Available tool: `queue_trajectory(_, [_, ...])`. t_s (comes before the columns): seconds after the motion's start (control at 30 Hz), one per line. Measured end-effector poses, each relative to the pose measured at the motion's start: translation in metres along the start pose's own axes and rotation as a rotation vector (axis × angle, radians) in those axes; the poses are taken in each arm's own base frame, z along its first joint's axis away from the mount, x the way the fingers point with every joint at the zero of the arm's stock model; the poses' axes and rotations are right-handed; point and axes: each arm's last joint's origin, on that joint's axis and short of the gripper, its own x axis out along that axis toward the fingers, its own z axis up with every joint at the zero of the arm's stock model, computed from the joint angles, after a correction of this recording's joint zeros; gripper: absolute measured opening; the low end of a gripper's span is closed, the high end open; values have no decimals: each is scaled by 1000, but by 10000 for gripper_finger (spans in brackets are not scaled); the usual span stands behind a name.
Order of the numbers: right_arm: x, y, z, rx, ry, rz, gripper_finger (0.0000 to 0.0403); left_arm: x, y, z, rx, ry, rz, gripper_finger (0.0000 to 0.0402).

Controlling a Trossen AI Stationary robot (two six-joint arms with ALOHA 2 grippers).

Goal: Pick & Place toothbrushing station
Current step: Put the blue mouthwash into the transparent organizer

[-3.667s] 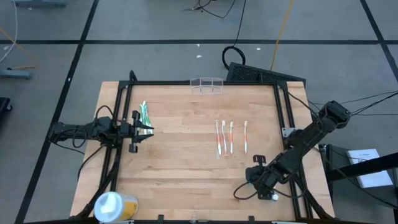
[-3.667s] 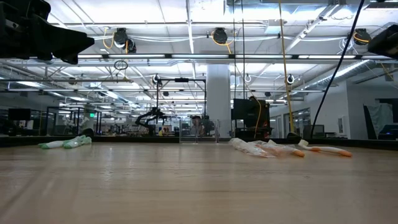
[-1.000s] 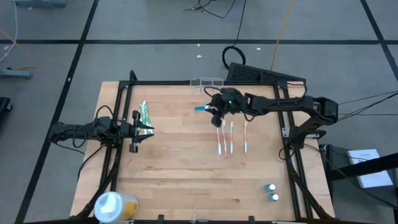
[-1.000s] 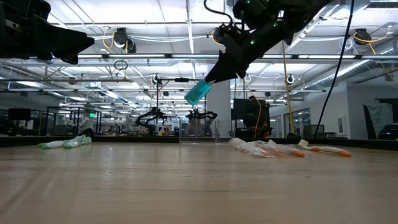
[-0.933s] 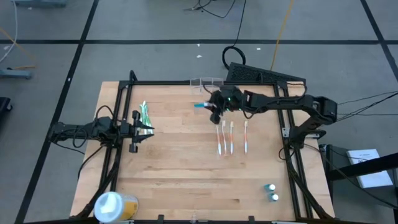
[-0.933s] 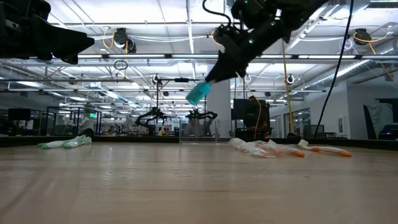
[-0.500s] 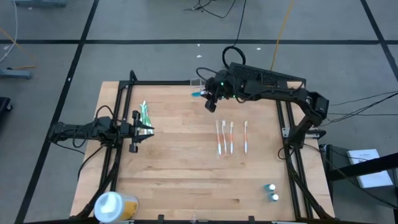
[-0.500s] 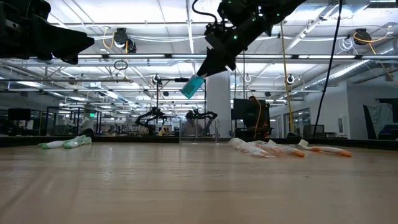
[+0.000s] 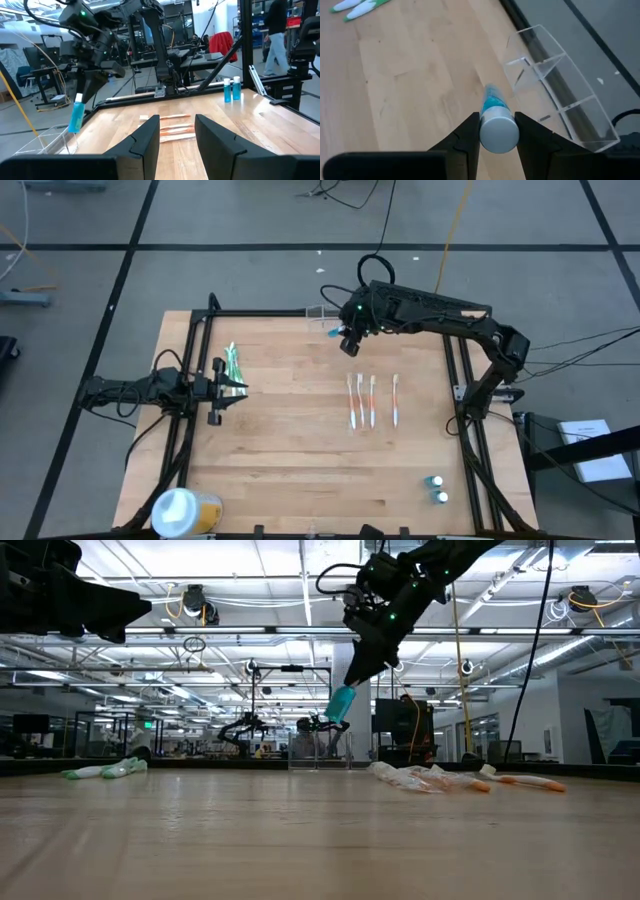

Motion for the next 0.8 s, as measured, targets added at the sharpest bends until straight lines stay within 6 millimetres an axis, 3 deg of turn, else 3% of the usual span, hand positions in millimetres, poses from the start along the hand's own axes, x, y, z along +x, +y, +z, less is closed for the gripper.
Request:
queue_trajectory(0.3, [-1,0,-10,26,105,9,96,0,0,0,0,0,0,131])
queue_trajectory(0.53, [0,0,-9,36,89,8,96,0,0,0,0,0,0,131])
queue_trajectory(0.8, [-1,35,-14,-33,148,228,96,0,0,0,0,0,0,131])
